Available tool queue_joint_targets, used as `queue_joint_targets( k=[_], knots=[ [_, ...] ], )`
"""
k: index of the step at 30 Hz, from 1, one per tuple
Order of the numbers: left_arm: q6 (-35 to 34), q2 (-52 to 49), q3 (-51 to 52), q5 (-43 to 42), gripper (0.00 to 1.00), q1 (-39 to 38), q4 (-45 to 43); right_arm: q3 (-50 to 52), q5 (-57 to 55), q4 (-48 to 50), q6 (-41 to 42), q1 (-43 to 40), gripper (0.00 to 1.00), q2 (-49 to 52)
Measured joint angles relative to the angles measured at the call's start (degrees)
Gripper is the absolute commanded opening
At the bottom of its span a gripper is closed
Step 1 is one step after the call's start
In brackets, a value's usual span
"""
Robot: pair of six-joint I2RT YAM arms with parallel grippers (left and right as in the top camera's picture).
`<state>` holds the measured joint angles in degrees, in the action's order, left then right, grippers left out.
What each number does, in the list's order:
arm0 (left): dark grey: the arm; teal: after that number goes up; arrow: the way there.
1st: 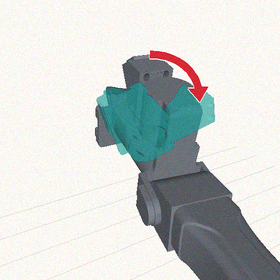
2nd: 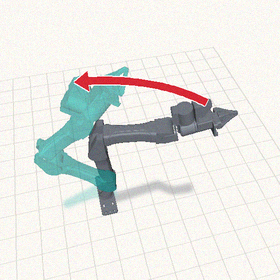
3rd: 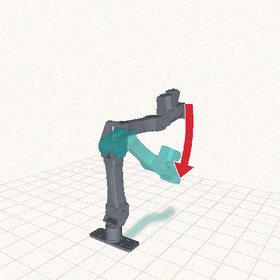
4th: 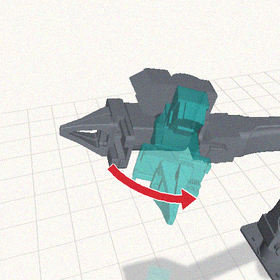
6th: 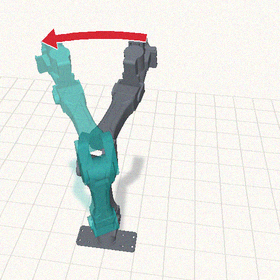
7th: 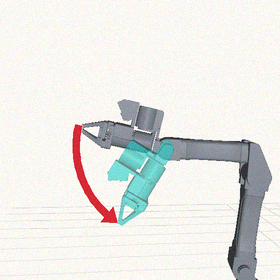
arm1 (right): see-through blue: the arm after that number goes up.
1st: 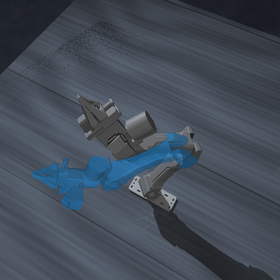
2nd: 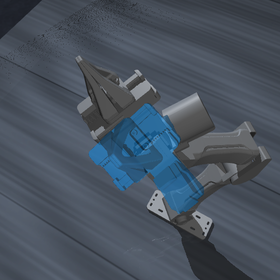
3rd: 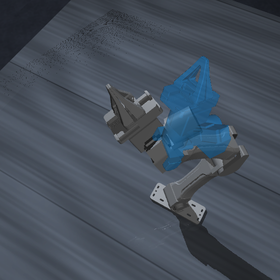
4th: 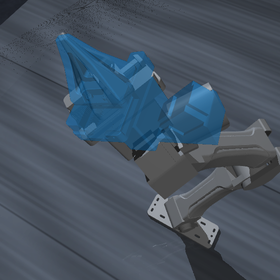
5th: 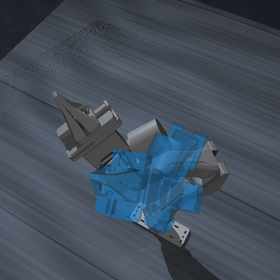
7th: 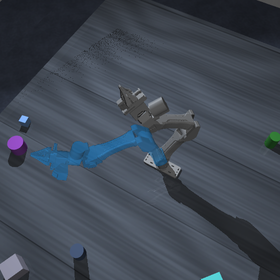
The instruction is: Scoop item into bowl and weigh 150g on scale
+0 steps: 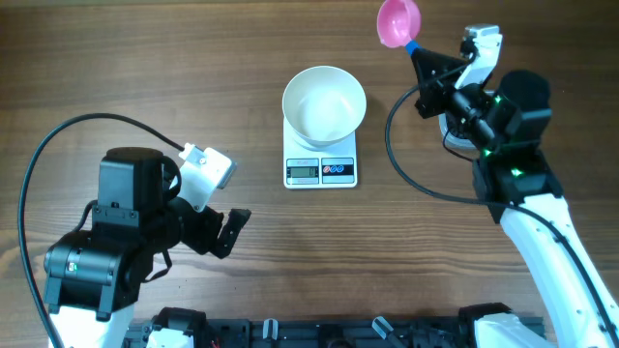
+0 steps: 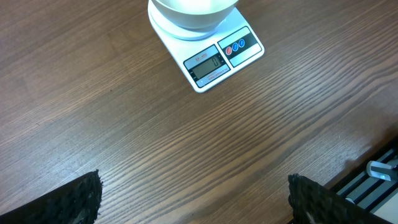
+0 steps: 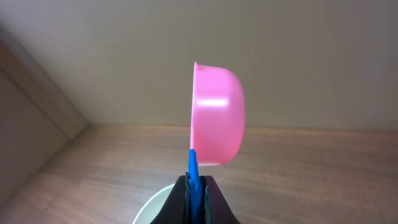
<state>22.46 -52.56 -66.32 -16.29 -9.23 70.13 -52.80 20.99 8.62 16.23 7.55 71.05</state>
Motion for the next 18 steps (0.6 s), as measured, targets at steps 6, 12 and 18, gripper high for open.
queue_joint_targets(
  k=[6, 12, 18],
  knots=[
    [0.00, 0.00, 0.00, 0.00, 1.00, 0.00, -0.02, -8.85, -3.93, -14.82, -5.60, 0.00, 0.04, -2.27],
    [-0.02, 0.00, 0.00, -0.02, 1.00, 0.00, -0.02, -15.34, -10.14, -22.10, -10.51, 0.00, 0.04, -2.93],
    [-0.02, 0.00, 0.00, -0.02, 1.00, 0.00, 0.00, -16.15, -12.57, -31.50, -11.63, 0.00, 0.04, -2.91]
  ],
)
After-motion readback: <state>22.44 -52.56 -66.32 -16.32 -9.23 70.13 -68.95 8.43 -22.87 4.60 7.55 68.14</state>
